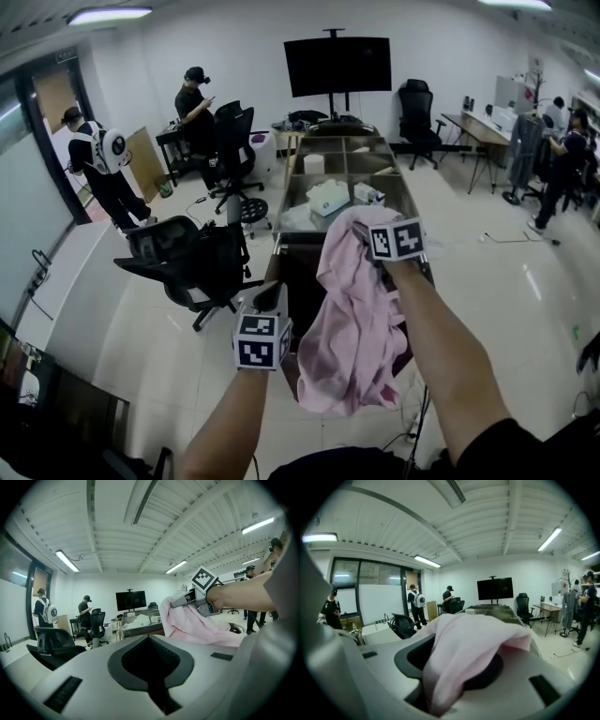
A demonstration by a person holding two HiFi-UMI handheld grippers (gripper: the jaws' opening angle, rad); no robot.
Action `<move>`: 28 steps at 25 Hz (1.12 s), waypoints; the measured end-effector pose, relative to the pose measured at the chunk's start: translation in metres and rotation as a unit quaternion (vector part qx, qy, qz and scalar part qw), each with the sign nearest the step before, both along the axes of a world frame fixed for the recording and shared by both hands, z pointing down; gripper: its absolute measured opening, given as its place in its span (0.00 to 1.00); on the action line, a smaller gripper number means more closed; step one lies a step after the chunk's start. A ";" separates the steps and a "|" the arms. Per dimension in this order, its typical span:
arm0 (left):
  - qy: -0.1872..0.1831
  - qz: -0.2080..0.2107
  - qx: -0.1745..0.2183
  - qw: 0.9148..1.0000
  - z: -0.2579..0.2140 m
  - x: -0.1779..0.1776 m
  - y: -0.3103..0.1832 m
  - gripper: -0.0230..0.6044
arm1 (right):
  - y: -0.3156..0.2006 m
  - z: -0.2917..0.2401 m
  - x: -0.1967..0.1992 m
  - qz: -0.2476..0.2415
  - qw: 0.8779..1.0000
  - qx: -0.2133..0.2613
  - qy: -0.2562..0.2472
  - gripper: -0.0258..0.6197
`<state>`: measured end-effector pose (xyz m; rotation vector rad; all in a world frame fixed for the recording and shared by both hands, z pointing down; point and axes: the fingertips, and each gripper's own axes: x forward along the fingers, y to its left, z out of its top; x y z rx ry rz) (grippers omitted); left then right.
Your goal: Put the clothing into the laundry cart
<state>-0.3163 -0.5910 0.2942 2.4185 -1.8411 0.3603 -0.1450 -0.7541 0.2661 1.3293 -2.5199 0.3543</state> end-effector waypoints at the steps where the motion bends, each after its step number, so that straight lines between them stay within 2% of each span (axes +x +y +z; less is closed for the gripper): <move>1: 0.000 0.000 0.001 1.000 -0.001 0.001 -0.002 0.04 | 0.000 0.007 -0.001 -0.004 1.000 -0.012 0.006 0.39; 4: -0.001 0.004 0.000 1.000 -0.001 0.003 -0.005 0.04 | 0.002 0.026 -0.002 -0.012 0.999 -0.042 0.014 0.40; 6: -0.002 0.006 -0.002 1.000 0.001 0.004 -0.005 0.04 | 0.010 0.045 -0.005 -0.034 0.995 -0.086 0.023 0.40; 9: -0.002 0.010 -0.005 1.000 0.002 0.009 -0.006 0.04 | 0.027 0.082 -0.008 -0.074 0.982 -0.165 0.059 0.42; 12: -0.004 0.017 -0.005 1.000 0.002 0.014 -0.004 0.04 | 0.041 0.105 -0.006 -0.088 0.972 -0.209 0.068 0.44; 13: -0.005 0.019 -0.006 1.000 0.002 0.016 -0.003 0.04 | 0.046 0.108 -0.008 -0.099 0.968 -0.221 0.061 0.55; 14: -0.006 0.021 -0.006 1.000 0.003 0.017 -0.003 0.04 | 0.051 0.110 -0.011 -0.108 0.965 -0.231 0.054 0.79; 15: -0.007 0.021 -0.005 1.000 0.003 0.017 -0.002 0.04 | 0.054 0.109 -0.012 -0.111 0.965 -0.233 0.047 0.87; 21: -0.005 0.036 -0.003 0.999 0.001 0.028 0.007 0.04 | 0.047 0.079 0.010 -0.053 0.982 -0.179 0.027 0.87; 28: 0.000 0.047 0.001 0.999 -0.004 0.030 0.021 0.04 | 0.062 0.042 0.018 -0.025 0.991 -0.131 0.008 0.87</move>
